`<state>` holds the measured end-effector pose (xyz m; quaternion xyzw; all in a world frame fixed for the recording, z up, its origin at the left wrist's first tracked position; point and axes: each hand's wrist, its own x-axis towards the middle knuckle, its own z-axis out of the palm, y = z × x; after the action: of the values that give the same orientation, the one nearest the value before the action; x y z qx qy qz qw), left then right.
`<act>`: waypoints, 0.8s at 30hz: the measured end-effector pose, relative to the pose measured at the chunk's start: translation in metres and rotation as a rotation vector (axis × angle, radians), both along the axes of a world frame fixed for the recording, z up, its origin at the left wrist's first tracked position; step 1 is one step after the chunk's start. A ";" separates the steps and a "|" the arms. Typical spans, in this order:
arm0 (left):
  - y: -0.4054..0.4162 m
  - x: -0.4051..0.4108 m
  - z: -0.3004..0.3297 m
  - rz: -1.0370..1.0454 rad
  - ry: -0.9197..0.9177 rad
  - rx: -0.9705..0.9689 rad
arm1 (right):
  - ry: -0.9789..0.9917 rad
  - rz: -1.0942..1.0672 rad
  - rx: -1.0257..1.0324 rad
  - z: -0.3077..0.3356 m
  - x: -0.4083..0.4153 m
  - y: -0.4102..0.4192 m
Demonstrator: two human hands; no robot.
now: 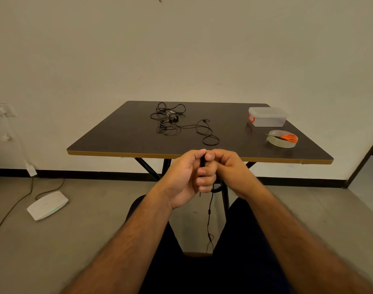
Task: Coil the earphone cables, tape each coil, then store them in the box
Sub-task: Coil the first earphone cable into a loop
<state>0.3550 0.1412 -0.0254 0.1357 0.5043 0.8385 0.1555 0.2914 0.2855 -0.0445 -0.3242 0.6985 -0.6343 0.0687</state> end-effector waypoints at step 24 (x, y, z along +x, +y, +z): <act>-0.009 -0.010 -0.003 0.458 0.192 -0.647 | 0.343 -0.023 0.606 0.028 0.041 0.010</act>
<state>0.3455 0.1326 -0.0285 0.0415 0.7714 0.6332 -0.0483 0.3324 0.2957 -0.0163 -0.3831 0.8601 -0.3349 0.0365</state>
